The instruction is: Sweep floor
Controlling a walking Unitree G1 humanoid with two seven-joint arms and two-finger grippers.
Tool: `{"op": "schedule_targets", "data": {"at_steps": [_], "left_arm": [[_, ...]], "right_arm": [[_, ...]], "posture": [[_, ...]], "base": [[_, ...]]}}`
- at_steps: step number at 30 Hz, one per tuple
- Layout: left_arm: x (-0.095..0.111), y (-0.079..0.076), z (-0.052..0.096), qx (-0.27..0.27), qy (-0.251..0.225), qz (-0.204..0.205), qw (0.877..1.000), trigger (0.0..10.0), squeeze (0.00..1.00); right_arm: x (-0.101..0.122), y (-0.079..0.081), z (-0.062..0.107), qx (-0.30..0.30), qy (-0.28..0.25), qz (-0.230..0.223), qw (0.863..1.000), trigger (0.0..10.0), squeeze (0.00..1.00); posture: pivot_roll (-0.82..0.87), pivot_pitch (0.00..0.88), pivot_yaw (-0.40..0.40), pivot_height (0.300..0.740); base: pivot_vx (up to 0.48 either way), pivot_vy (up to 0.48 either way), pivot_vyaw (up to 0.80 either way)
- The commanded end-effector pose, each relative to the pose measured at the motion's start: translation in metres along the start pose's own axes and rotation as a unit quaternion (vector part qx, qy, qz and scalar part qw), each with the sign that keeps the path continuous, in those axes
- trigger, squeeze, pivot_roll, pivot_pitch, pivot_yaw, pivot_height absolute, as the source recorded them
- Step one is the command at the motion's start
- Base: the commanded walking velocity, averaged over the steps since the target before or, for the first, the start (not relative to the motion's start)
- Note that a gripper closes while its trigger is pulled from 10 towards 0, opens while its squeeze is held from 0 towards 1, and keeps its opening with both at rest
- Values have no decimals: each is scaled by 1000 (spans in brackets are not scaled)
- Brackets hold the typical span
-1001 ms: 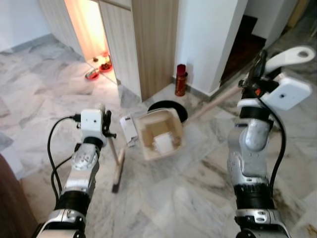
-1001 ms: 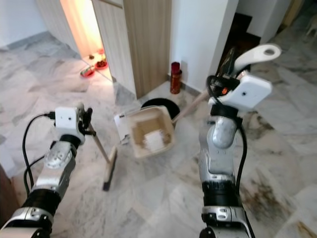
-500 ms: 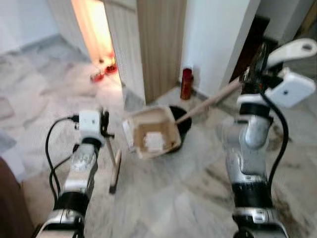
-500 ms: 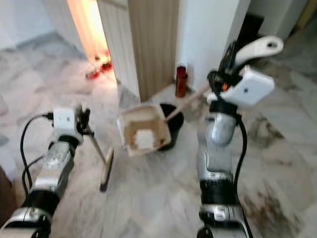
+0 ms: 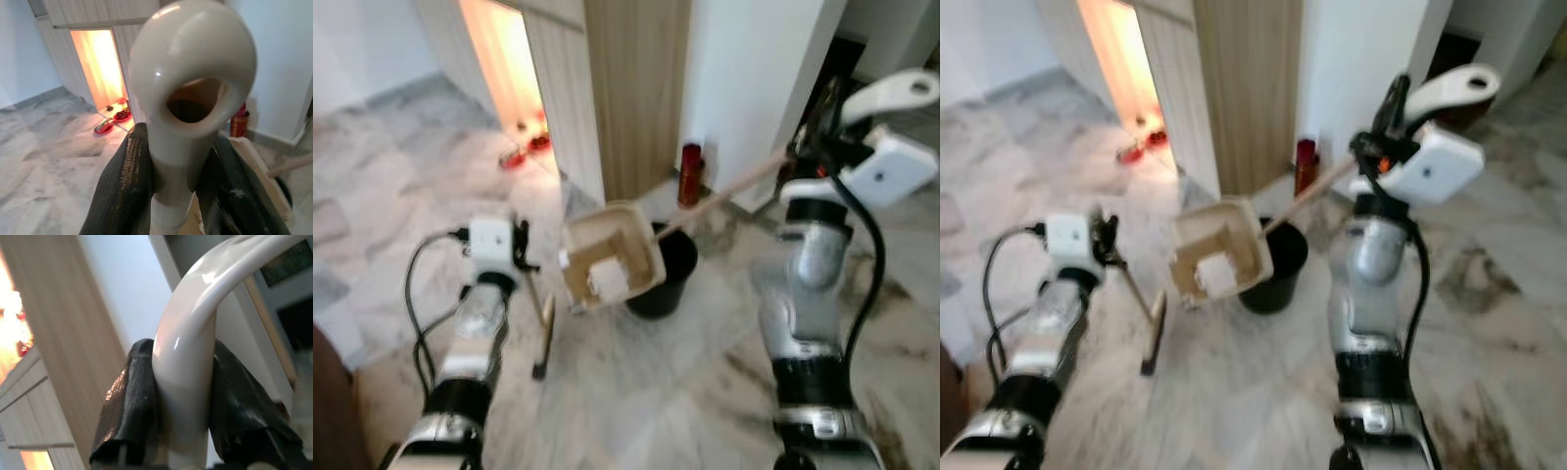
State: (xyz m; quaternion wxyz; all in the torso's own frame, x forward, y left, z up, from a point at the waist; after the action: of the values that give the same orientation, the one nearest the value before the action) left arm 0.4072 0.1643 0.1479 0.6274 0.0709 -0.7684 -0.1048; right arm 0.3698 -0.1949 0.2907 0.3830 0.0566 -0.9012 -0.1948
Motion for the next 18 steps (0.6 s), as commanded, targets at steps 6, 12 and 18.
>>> {"op": "schedule_targets", "data": {"at_steps": [6, 12, 18], "left_arm": [[16, 14, -3, 16, -28, -12, 999, 10000, 0], [16, 14, -3, 15, -28, -11, 999, 10000, 0], [15, 14, -3, 14, -27, -11, 999, 10000, 0]], "right_arm": [[22, 21, -7, 23, -45, -28, 998, 10000, 0], [22, 20, -7, 20, -44, -29, 998, 10000, 0], [21, 18, -7, 14, -44, -29, 999, 10000, 0]], "posture": [[53, 35, 46, 740], [53, 37, 45, 740], [53, 38, 46, 740]], "base": [[304, 0, 0], [305, 0, 0], [303, 0, 0]]}}
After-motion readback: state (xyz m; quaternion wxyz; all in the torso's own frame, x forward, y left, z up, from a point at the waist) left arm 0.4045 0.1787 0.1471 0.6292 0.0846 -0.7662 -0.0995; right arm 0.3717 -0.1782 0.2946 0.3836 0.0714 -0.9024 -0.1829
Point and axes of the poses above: a point about 5 cm out from each wrist's last joint towards the gripper, its own z axis pointing back from the gripper into the wrist, its own x axis along the axis of the wrist's last joint, y = z × x, the point moved 6 cm from there along -z, pointing out of the wrist towards the gripper, and after that the axes turned 9 degrees about -z, right-handed, at the moved point
